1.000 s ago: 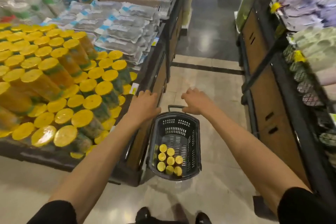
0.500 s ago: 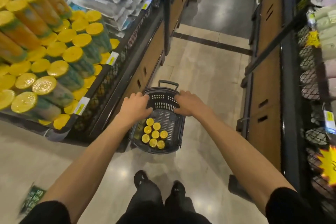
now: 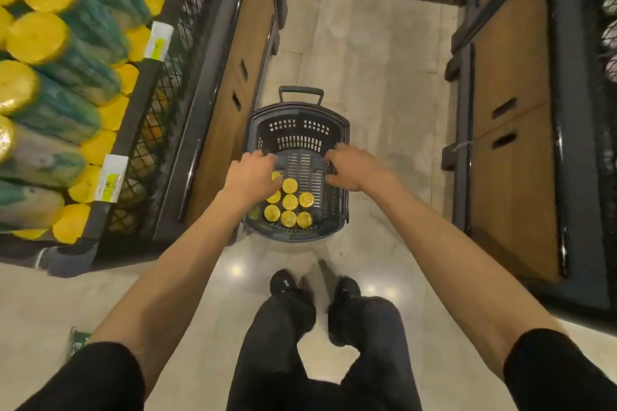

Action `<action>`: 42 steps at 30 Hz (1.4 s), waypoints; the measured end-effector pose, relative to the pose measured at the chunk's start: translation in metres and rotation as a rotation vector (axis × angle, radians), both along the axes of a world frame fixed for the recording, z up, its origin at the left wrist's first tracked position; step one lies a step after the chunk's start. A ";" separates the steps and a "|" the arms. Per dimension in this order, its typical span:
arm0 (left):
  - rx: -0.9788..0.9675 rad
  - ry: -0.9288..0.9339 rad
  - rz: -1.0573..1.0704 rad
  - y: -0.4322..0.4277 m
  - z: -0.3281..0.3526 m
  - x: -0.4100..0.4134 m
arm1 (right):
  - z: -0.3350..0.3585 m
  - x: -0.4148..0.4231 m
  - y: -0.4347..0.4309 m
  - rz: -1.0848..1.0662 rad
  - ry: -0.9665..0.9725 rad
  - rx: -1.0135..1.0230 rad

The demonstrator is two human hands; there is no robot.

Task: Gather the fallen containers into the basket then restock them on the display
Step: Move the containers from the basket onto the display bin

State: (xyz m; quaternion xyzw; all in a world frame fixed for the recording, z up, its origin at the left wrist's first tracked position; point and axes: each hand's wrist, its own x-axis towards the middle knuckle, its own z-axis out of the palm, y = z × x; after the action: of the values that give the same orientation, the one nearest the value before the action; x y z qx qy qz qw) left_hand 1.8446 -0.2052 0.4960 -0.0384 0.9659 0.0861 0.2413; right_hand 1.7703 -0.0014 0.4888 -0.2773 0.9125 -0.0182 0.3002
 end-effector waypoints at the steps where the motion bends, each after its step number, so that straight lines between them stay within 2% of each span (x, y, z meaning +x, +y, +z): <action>1: -0.005 -0.010 -0.009 -0.004 -0.015 -0.002 | -0.016 0.000 -0.004 -0.021 -0.009 -0.006; 7: 0.034 -0.073 -0.027 -0.018 -0.125 -0.010 | -0.125 0.009 -0.016 -0.093 -0.090 0.031; 15: 0.050 -0.070 -0.005 -0.020 -0.306 -0.030 | -0.309 0.004 -0.029 -0.086 -0.147 0.073; 23: 0.065 -0.045 -0.027 -0.024 -0.449 -0.060 | -0.447 -0.008 -0.037 -0.077 -0.118 0.063; 30: 0.054 -0.035 -0.132 -0.018 -0.531 -0.088 | -0.517 -0.008 -0.043 -0.162 -0.151 0.032; 42: -0.020 -0.038 -0.135 -0.018 -0.585 -0.093 | -0.570 -0.011 -0.040 -0.236 -0.197 -0.006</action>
State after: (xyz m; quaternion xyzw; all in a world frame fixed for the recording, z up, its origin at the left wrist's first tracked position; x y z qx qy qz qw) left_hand 1.7516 -0.2236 -0.0891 0.0226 0.9623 0.0591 0.2646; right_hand 1.7590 -0.0411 -0.0814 -0.1657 0.9048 -0.0832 0.3833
